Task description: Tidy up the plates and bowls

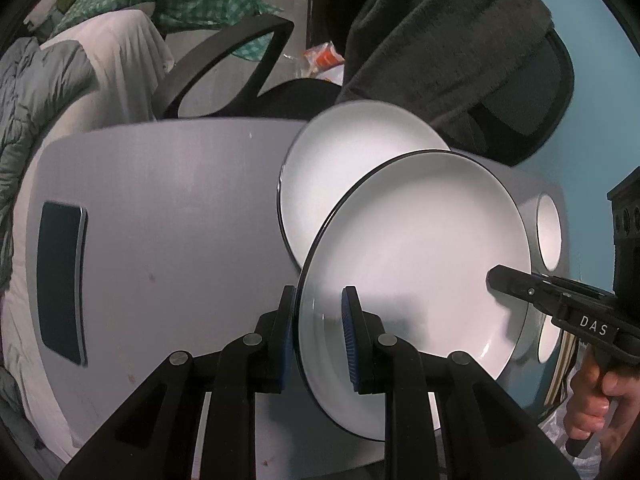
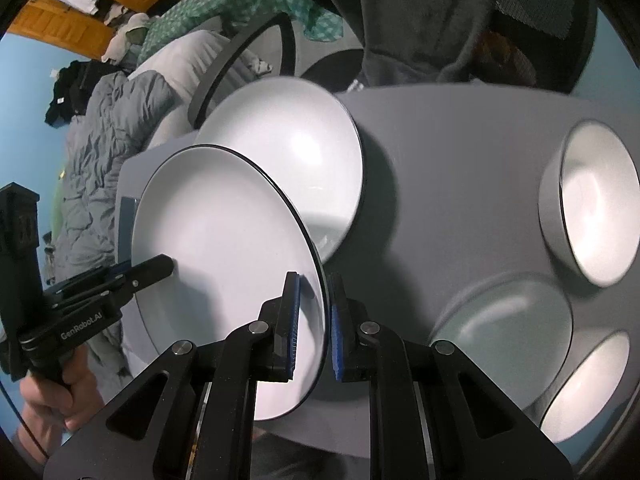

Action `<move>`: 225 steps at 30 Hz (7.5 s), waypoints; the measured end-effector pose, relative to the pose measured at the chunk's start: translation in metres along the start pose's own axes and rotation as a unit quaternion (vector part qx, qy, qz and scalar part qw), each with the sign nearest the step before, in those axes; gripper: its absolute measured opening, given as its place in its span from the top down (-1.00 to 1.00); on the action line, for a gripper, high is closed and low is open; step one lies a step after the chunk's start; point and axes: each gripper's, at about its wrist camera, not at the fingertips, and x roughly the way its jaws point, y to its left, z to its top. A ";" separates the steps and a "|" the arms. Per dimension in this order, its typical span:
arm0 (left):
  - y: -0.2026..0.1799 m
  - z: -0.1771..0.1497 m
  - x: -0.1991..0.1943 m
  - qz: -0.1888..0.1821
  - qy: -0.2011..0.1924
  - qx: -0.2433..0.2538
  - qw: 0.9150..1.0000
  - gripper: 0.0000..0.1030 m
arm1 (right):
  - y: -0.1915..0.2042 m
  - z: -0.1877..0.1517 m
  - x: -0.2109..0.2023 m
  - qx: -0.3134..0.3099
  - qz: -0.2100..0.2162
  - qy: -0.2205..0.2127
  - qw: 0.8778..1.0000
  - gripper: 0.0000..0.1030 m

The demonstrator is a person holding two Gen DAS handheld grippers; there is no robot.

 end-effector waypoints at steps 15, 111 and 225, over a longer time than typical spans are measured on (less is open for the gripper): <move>0.014 0.042 0.018 0.019 0.006 -0.027 0.999 0.59 | -0.001 0.060 0.023 -0.015 0.004 0.030 0.999 0.72; -0.075 -0.085 -0.118 0.061 -0.113 0.059 0.990 -0.18 | -0.029 -0.088 -0.097 0.047 -0.123 -0.082 0.988 -0.15; -0.251 0.004 0.069 0.023 0.030 0.027 0.999 0.72 | -0.131 -0.001 -0.091 -0.059 -0.071 0.011 0.996 0.88</move>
